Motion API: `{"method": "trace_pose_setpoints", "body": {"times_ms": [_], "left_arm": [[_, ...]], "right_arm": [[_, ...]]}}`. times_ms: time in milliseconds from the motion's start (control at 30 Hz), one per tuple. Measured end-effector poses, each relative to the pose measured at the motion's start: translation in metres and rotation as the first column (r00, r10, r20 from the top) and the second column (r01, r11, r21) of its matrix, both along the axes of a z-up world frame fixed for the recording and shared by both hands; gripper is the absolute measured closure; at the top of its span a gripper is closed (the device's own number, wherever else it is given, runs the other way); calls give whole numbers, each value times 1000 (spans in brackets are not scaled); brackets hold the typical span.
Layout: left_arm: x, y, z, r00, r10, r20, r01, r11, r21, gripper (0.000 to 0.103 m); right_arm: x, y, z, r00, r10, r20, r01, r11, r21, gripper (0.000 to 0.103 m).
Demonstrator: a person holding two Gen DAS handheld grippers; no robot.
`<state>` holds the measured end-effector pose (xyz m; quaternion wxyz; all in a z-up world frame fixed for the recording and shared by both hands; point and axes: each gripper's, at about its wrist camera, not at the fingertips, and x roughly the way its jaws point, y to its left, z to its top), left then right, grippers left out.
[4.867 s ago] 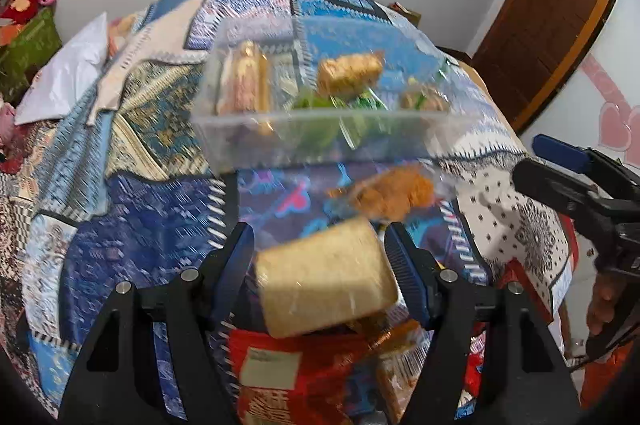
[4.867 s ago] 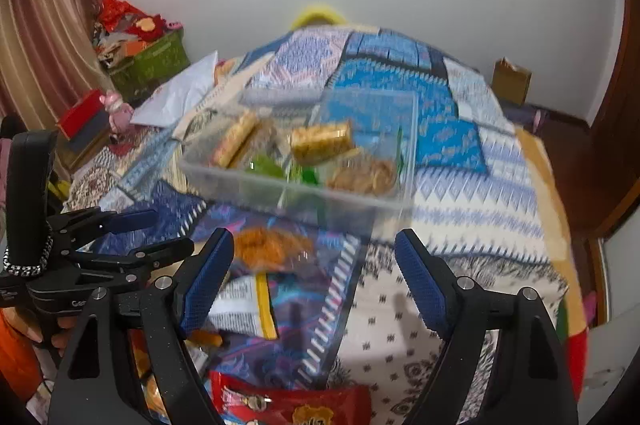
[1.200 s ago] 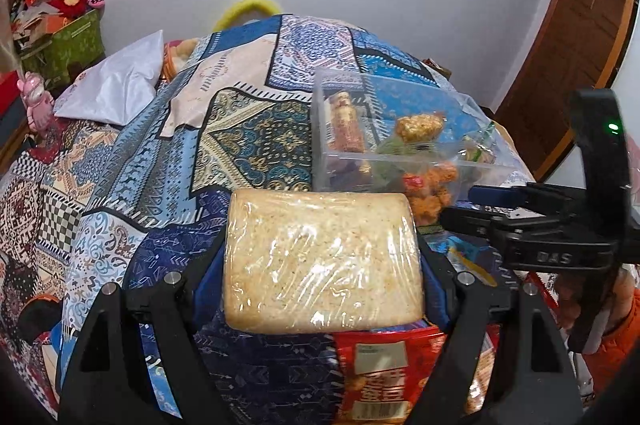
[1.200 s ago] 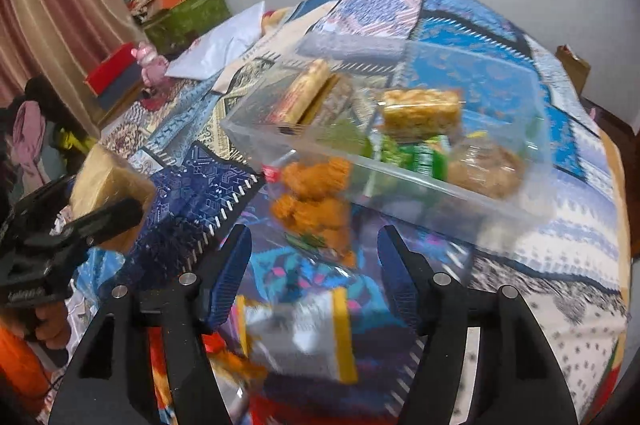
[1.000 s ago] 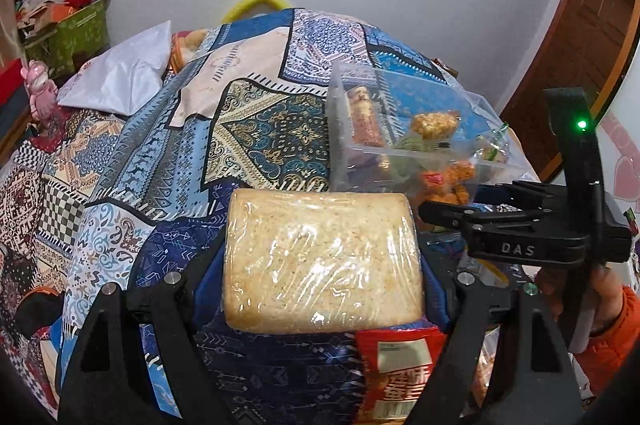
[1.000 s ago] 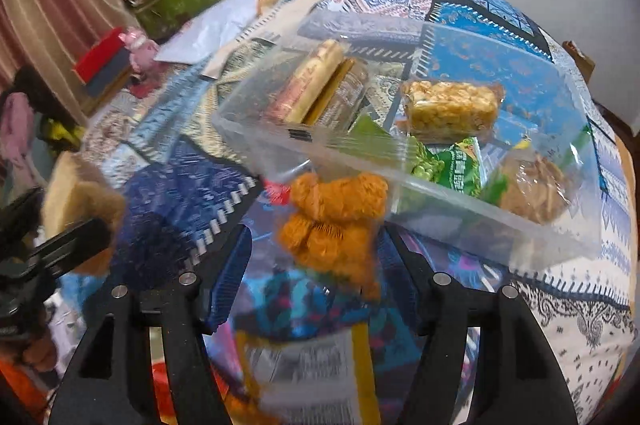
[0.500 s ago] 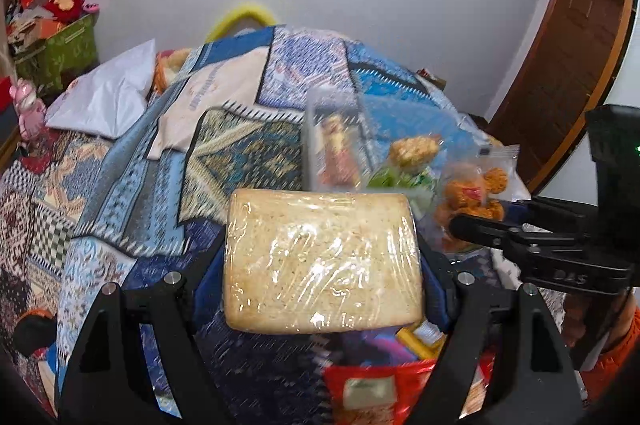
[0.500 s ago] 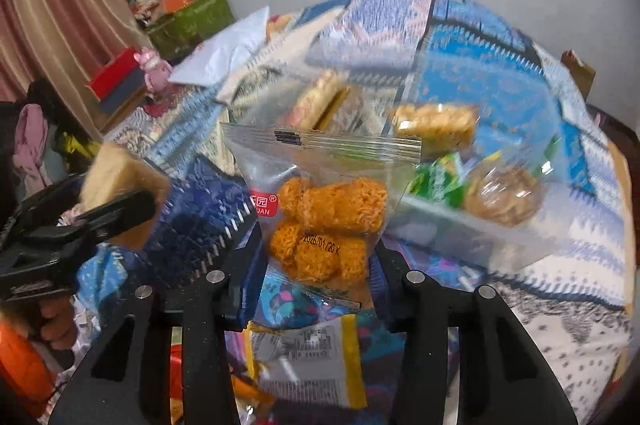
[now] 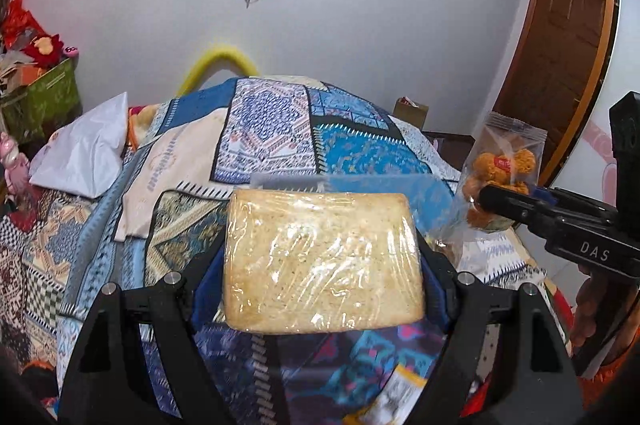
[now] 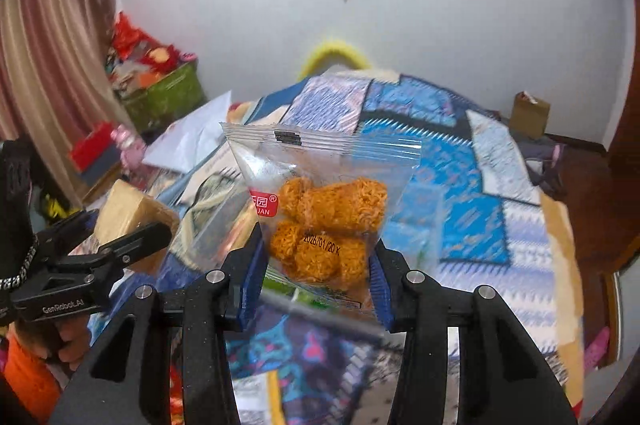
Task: Organize snacks
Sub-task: 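Lift the orange snack bag with the right gripper and carry it over the box, then lower the bread slice into the box with the left gripper while the right releases the orange bag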
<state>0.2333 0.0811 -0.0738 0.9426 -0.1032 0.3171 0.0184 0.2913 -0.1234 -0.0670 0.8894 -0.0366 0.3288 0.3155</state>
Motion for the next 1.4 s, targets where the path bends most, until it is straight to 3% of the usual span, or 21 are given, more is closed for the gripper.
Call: {"method": "trace_pose_setpoints", "body": {"times_ms": [233,500,933,1033,1133,1400], "left_arm": [[37,-8,-7,1000,-3,-20,4,1000,20,23],[76,-8,-43,994,-1,-110,3,1000,14,23],[106,-6,-84,976,18,-219,-17,1000,7,22],[105,-6,-83,974,13,-224,-11,1000,10,21],[102,-5,-77,976,11,-217,-10,1000,5,20],[79,-7,-36,992,1,-128,1,1000,16,18]], "right_arm": [[31,-7,-4,998,-56,6,56,998,7,61],[66,-2,-34,995,-86,-59,84,996,-36,61],[81,12,-58,993,-51,-107,43,996,-81,60],[79,17,-60,993,-46,-108,33,993,-114,55],[72,19,-57,995,-58,-82,45,987,-153,41],[49,3,-33,997,-54,-47,48,991,-125,33]]}}
